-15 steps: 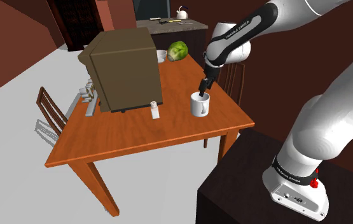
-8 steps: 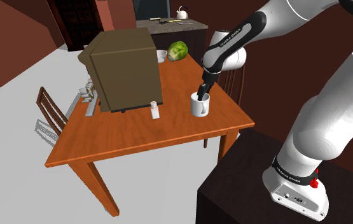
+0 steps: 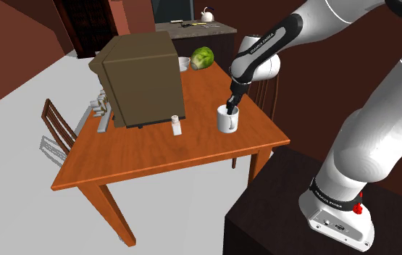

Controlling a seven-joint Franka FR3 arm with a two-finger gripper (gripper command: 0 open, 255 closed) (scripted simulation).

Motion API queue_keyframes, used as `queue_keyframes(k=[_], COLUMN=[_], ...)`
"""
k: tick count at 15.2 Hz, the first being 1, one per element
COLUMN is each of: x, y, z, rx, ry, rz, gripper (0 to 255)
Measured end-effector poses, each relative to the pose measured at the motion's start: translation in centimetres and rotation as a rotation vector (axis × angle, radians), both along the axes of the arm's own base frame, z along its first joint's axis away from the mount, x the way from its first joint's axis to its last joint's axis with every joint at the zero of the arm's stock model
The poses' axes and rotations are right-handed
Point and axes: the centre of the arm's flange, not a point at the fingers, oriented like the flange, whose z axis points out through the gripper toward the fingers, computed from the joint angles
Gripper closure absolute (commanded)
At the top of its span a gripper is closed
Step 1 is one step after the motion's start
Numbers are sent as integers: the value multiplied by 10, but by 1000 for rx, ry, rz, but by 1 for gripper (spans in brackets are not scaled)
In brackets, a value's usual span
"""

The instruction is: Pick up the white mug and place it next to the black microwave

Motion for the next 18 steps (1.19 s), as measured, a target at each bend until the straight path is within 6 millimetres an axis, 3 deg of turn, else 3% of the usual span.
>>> queue_keyframes(k=[9, 18], x=[0, 1], y=[0, 0], z=[2, 48], rx=[0, 0], ry=[0, 0], rz=[0, 0], gripper=[255, 255])
